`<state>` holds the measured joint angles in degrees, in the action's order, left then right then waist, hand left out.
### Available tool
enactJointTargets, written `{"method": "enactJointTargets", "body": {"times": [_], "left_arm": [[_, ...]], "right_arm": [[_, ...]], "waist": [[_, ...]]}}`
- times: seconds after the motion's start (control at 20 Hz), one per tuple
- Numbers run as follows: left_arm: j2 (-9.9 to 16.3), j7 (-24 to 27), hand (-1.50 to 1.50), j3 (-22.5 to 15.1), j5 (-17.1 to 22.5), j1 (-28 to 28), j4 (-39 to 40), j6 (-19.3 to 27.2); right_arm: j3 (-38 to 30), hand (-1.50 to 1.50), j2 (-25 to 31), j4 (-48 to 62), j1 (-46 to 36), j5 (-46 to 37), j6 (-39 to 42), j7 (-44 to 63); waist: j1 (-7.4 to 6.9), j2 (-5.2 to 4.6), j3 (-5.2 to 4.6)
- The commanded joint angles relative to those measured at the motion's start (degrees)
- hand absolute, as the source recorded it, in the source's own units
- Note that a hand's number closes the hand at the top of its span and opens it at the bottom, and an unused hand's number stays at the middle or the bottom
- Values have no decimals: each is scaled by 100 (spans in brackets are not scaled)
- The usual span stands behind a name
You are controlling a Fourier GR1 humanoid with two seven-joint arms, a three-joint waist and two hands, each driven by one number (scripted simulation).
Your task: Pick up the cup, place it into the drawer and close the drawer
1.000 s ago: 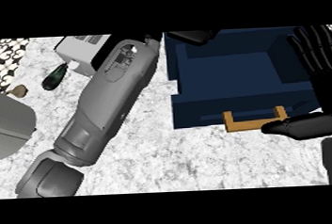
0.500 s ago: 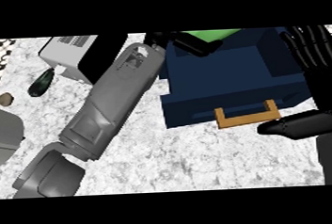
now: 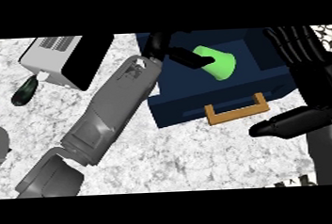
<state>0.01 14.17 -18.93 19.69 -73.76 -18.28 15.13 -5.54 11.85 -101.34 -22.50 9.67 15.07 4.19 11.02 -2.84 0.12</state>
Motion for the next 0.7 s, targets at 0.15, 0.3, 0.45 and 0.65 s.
{"method": "enactJointTargets", "body": {"times": [0.15,0.3,0.45,0.65], "left_arm": [[-1,656,-150,176,814,185,-442,-142],[-1,994,-150,293,1145,265,-563,-184],[-1,1307,-150,333,1401,252,-610,-9],[-1,1293,-150,328,1555,119,-472,309]], "right_arm": [[594,150,-126,46,-257,672,862,53],[1035,150,-118,-61,34,971,1421,172],[1234,150,341,87,13,885,1894,473],[1639,150,899,-133,180,315,2258,923]], "waist": [[102,-29,-12],[46,18,-14],[-69,30,-14],[-316,149,-14]]}}
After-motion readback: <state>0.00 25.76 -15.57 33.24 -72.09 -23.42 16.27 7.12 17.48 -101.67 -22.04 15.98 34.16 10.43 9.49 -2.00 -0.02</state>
